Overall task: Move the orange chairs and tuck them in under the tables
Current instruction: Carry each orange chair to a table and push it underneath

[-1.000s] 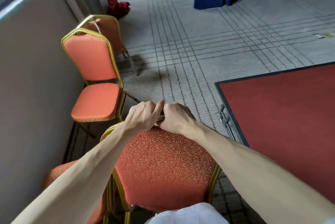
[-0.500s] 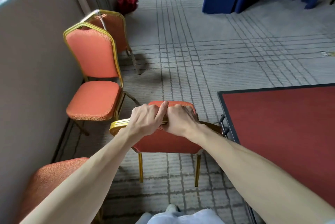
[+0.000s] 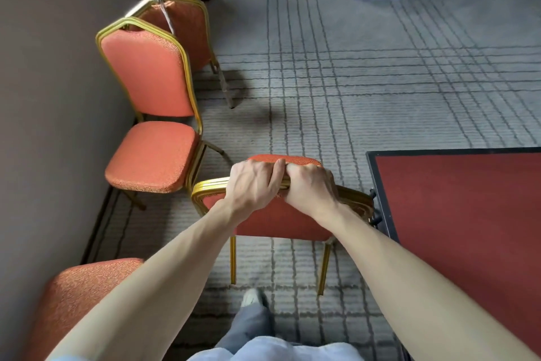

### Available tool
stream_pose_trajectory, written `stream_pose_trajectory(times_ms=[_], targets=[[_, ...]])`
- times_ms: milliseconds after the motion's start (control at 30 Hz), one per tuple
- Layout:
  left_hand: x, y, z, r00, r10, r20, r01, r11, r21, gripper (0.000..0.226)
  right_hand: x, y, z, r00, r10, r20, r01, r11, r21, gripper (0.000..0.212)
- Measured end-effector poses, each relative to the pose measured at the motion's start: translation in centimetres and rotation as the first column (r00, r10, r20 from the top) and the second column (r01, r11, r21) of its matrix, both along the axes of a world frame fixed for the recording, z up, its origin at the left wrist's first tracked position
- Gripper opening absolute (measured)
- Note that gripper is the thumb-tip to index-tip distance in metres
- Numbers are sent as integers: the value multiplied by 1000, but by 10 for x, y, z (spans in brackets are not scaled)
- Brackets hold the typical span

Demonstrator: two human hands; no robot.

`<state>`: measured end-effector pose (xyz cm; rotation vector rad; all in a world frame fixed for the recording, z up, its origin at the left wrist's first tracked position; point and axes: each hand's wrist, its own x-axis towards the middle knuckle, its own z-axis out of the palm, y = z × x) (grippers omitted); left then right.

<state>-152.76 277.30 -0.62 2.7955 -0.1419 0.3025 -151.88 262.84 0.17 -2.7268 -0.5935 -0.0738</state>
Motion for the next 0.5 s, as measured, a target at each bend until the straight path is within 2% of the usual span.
stream_pose_trajectory(times_ms=[100,267,500], targets=[[35,0,8,999,-20,29,21,1000,-18,52,36,0,6,998,-27,56,25,999,27,21],[119,0,18,997,19,74,-18,1000,-12,57,119,2,18,996,-28,88,25,999,31,23],[265,3,36,998,54,43,-56,998,33,63,259,9,41,997,-74,18,74,997,24,24]])
